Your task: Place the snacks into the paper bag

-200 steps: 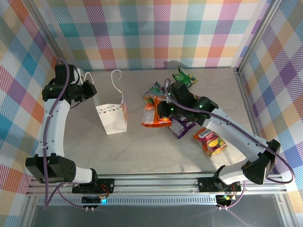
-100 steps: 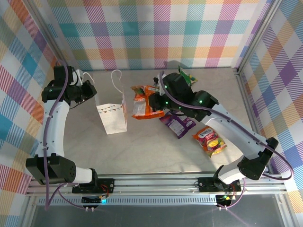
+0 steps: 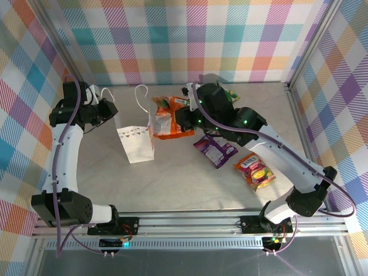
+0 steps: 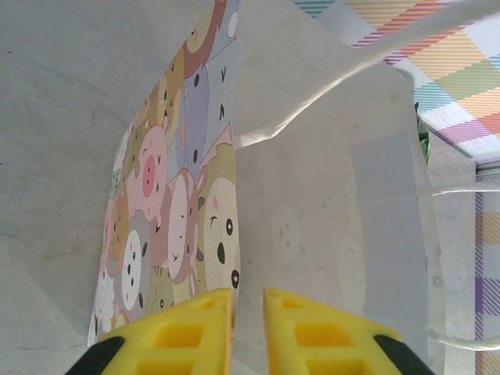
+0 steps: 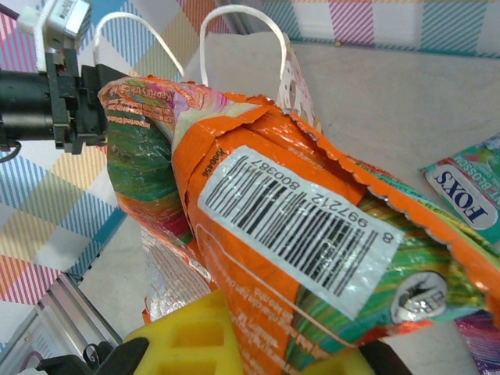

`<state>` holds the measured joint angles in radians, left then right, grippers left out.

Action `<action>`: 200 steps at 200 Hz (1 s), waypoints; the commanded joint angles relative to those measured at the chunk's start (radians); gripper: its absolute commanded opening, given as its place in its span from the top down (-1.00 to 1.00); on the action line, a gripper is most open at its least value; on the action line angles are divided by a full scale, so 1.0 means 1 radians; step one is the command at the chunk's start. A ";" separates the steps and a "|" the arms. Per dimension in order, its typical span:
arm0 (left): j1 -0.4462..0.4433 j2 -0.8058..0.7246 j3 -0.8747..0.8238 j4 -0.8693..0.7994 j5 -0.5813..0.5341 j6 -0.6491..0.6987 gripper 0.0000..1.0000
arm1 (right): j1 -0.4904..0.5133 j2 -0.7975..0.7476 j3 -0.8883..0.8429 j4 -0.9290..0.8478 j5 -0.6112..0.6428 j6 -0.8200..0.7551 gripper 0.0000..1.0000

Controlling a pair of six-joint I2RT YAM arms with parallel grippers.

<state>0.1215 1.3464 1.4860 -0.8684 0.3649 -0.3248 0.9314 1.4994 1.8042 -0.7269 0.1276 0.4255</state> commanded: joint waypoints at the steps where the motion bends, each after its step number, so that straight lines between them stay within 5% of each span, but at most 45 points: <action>1: 0.010 -0.030 0.006 -0.020 -0.007 0.003 0.56 | 0.012 0.008 0.063 0.060 -0.005 -0.033 1.00; 63: 0.010 -0.019 0.023 -0.070 -0.085 0.036 0.43 | 0.035 0.073 0.165 0.073 -0.034 -0.071 1.00; 200: 0.010 0.030 -0.007 -0.026 0.009 0.025 0.54 | 0.067 0.306 0.445 0.095 -0.119 -0.088 1.00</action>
<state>0.1215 1.3731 1.4872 -0.9096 0.3496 -0.2989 0.9897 1.7836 2.1815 -0.7033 0.0494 0.3496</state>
